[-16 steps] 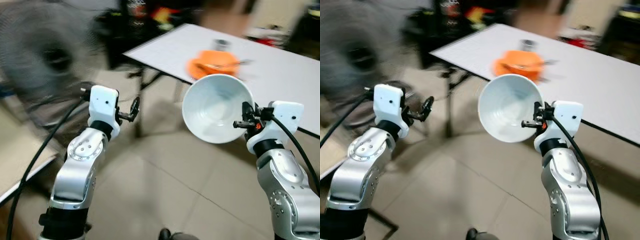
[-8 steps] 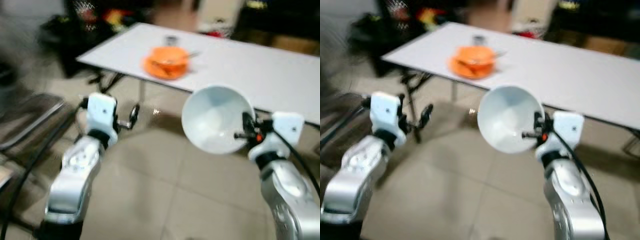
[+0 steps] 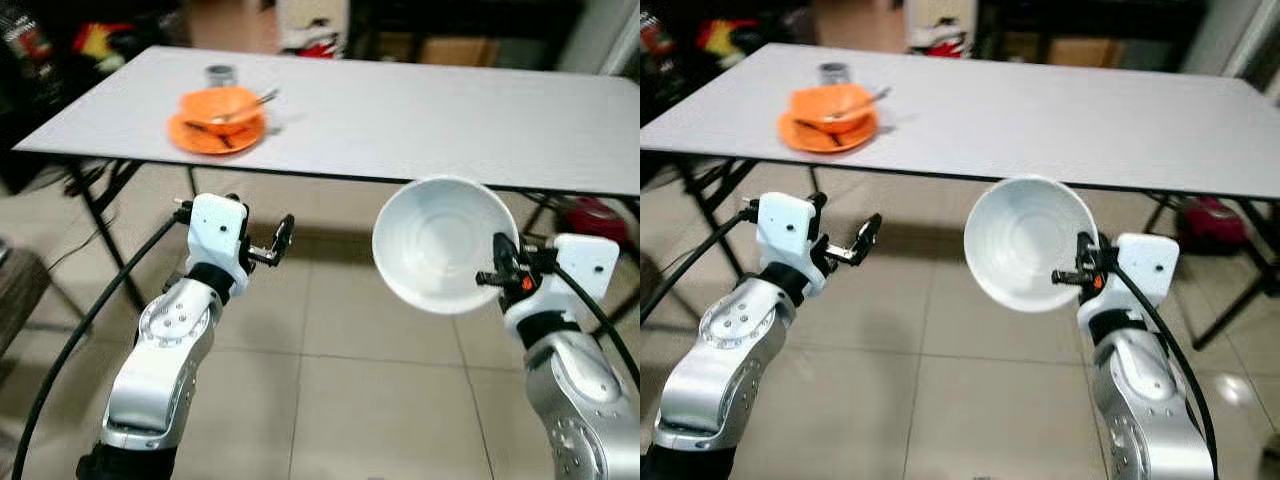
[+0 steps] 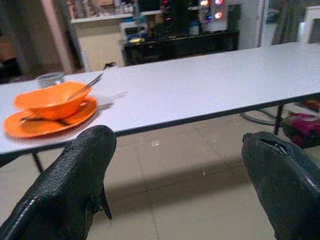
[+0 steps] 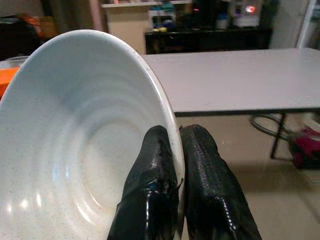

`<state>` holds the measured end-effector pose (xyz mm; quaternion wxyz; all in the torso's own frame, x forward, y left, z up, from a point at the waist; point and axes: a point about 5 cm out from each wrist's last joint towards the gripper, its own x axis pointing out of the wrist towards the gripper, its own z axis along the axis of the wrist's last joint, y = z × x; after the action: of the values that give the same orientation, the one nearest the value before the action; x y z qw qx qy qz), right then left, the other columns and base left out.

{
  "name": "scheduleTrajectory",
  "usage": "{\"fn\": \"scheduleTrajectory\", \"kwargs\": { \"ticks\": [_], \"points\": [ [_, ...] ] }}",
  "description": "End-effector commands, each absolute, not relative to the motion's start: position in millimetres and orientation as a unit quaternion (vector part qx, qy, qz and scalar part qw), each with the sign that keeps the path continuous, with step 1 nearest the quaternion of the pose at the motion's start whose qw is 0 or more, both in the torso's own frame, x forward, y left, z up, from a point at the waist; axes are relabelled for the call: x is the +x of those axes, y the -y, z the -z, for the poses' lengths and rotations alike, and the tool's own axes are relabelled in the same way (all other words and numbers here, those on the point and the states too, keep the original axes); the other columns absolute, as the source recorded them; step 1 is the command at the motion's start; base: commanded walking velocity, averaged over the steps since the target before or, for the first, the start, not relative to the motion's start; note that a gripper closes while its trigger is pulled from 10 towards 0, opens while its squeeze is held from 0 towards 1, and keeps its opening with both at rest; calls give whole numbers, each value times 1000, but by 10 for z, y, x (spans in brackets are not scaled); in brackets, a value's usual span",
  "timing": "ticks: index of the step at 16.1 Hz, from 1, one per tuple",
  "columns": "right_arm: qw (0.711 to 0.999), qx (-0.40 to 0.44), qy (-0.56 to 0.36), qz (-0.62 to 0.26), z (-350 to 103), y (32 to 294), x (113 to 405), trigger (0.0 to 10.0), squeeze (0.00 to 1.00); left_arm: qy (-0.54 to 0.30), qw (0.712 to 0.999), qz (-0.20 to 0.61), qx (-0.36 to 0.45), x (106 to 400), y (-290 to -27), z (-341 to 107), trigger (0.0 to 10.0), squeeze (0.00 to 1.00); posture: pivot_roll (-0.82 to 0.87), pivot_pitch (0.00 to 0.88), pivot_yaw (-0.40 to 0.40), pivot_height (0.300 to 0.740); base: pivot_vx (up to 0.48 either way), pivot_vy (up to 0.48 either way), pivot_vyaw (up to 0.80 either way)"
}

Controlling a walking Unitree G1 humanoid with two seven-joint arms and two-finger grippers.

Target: Setting the table

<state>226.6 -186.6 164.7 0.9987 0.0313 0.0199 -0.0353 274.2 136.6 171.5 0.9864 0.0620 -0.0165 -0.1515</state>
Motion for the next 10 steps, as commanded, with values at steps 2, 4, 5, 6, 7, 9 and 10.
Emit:
{"fn": "scheduleTrajectory", "kwargs": {
  "ticks": [2,4,5,6,7,9,10],
  "points": [
    [999,28,11,35,-1759,1875,2250,10000,0,14,985,158,62,2752,-1350,-1707,10000,0,-38,0,12,740,300,0,0],
    [999,24,11,29,-1764,1851,2234,10000,0,14,985,161,63,2748,-1339,-1713,10000,0,-36,0,15,740,317,0,0],
    [999,24,11,29,-1764,1849,2231,10000,0,14,985,161,63,2747,-1340,-1713,10000,0,-36,0,15,740,326,0,0],
    [999,25,9,30,-1757,1847,2228,10000,0,13,985,162,63,2746,-1342,-1713,10000,0,-39,0,20,740,330,0,0],
    [999,26,5,32,-1744,1847,2220,10000,0,12,985,163,63,2745,-1343,-1713,10000,0,-39,0,20,740,330,0,0],
    [999,32,0,33,-1724,1834,2214,10000,0,13,984,167,66,2756,-1340,-1718,10000,0,-28,0,19,740,328,0,-394],
    [999,32,0,33,-1724,1834,2214,10000,0,13,984,167,66,2756,-1340,-1718,10000,0,-28,0,19,740,326,0,-788]
  ]
}}
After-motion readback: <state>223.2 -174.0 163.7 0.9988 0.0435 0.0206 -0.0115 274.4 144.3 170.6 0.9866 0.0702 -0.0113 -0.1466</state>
